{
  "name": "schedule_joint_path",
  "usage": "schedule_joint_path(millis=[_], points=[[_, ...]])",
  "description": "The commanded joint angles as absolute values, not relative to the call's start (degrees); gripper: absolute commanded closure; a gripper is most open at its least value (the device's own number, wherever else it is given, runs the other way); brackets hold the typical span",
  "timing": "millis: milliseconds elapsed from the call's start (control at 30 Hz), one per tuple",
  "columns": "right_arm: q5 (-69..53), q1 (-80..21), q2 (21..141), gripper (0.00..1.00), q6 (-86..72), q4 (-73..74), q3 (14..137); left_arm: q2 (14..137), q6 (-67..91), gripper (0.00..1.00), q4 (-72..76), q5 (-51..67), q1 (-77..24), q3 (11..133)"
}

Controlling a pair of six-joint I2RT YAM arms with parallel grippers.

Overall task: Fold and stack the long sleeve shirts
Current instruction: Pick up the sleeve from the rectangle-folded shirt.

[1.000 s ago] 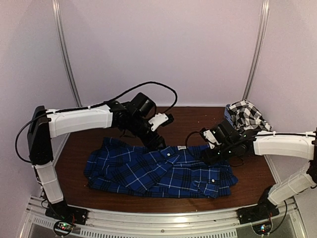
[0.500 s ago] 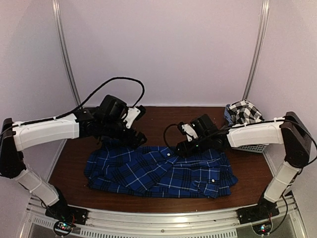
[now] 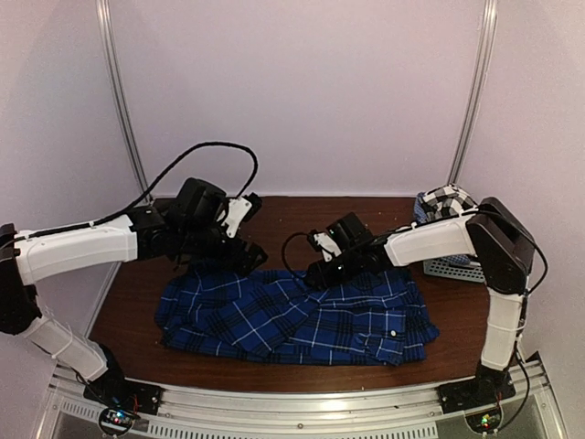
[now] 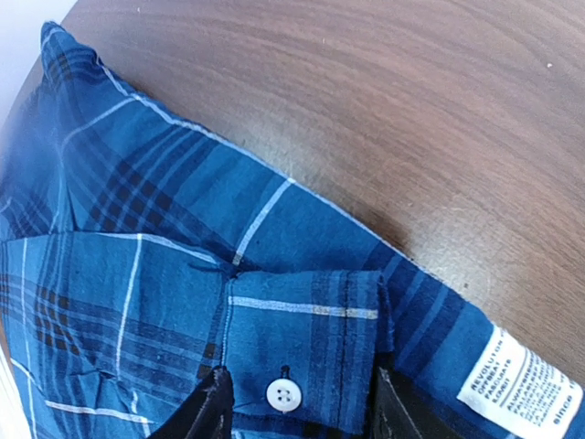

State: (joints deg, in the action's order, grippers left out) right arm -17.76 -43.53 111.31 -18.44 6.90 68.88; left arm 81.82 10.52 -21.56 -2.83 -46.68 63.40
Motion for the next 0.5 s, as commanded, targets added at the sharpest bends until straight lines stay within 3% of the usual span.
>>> schedule_joint_path(millis=[0,200,467], points=[[-19.4,-43.8,113.4,0.5,-18.4,5.8,70.8,80.2,11.0,0.07,-18.5,-3.8,-46.1,62.4],[-20.3,-43.8,114.5,0.58,-18.5,4.6,71.1,80.3,11.0,0.07,-18.6,-3.8,-46.1,62.0],[-19.9,-43.7,112.8,0.9,-19.0,4.5,70.5,80.5,10.9,0.06,-18.6,-5.2,-46.1,61.5]])
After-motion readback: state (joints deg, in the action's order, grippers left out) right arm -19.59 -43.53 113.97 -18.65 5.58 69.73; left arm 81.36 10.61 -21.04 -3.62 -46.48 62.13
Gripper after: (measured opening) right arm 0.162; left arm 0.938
